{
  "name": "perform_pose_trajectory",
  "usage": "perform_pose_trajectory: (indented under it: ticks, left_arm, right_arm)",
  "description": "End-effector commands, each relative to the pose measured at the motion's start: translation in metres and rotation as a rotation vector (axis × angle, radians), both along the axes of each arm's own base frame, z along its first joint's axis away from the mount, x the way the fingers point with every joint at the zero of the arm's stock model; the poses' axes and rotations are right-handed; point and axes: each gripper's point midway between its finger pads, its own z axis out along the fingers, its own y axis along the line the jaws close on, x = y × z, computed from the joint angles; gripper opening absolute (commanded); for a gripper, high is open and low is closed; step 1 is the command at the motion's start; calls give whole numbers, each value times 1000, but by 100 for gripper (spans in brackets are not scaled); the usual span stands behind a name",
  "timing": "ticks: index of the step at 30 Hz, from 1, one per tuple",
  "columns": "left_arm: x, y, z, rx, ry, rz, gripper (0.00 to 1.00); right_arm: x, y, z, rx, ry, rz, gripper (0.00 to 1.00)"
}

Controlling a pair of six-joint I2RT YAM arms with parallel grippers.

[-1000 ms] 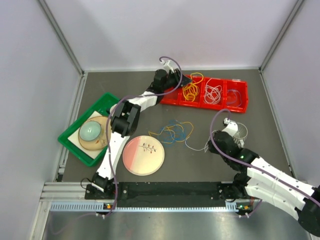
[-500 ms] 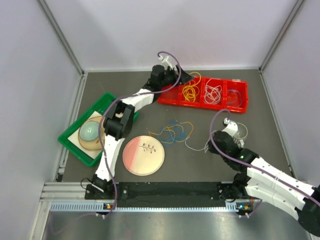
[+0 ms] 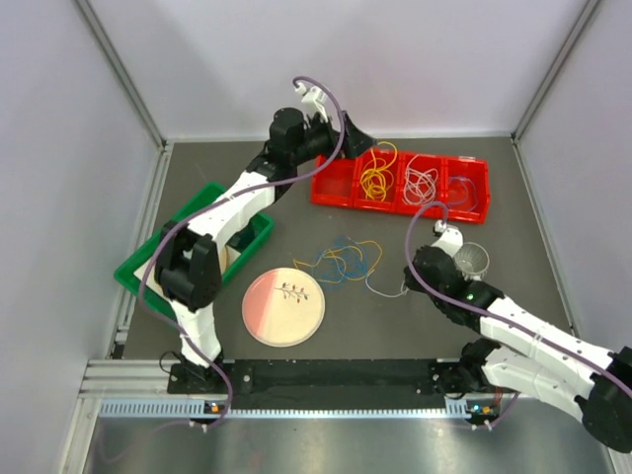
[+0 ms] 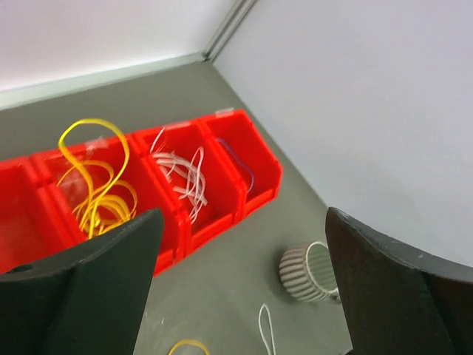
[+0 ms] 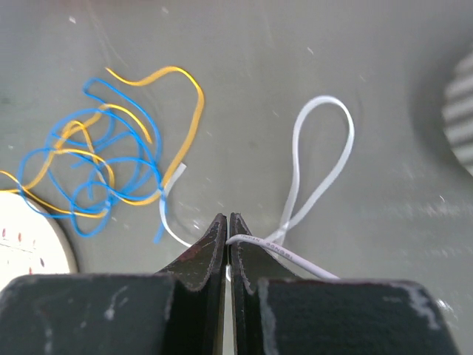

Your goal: Untangle the cables

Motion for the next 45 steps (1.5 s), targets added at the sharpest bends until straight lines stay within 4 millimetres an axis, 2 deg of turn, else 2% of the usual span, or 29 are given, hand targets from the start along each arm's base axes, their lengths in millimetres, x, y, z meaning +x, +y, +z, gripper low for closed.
perform_pose_trajectory:
  ticks: [1,2,3,4,5,6,7,8,9,11,12,15,19,23,27,31,35,45]
  left_arm:
    - [-28,30,-42,214,115,44,98]
    - [-36,36,-63,250,162,45,98]
    - [-46,43,-70,270,197,51,98]
    - [-50,51,-80,292,227,83,98]
    - [-63,58,-106,325,295,105,98]
    - [-73,65,-99,333,283,132,99]
    - [-82,70,-104,356,278,149,99]
    - [-95,75,-126,421,281,184,99]
    - [-105,78,-117,426,248,191,99]
    - [-127,80,-135,499,271,161,99]
    - [-134,82,-141,524,281,149,99]
    - [-150,95,-174,637,350,141,99]
    - [-164,107,-211,732,418,139,94]
    - [-164,110,-233,798,456,170,85]
    - [-157,96,-246,771,467,157,79]
    - [-149,89,-250,767,461,162,75]
    - [-141,91,-260,788,462,195,73]
    - [-127,82,-257,731,433,240,63]
  right_arm:
    - [34,28,49,78,-139,34,0]
    - [37,31,50,84,-142,36,0]
    - [39,36,53,92,-149,47,0]
    - [41,40,48,86,-134,57,0]
    - [43,44,48,90,-134,63,0]
    - [44,46,48,88,-129,69,0]
    - [45,47,45,85,-121,69,0]
    - [45,47,41,78,-109,71,0]
    - [45,47,40,83,-109,67,0]
    - [43,47,35,82,-100,69,0]
    - [42,46,33,83,-97,67,0]
    - [41,46,27,76,-85,71,0]
    - [38,47,23,81,-72,80,0]
    - [36,47,20,85,-64,78,0]
    - [35,49,20,88,-58,90,0]
    - [35,48,19,86,-60,88,0]
    - [34,50,16,83,-48,96,0]
    - [36,53,11,71,-27,104,0]
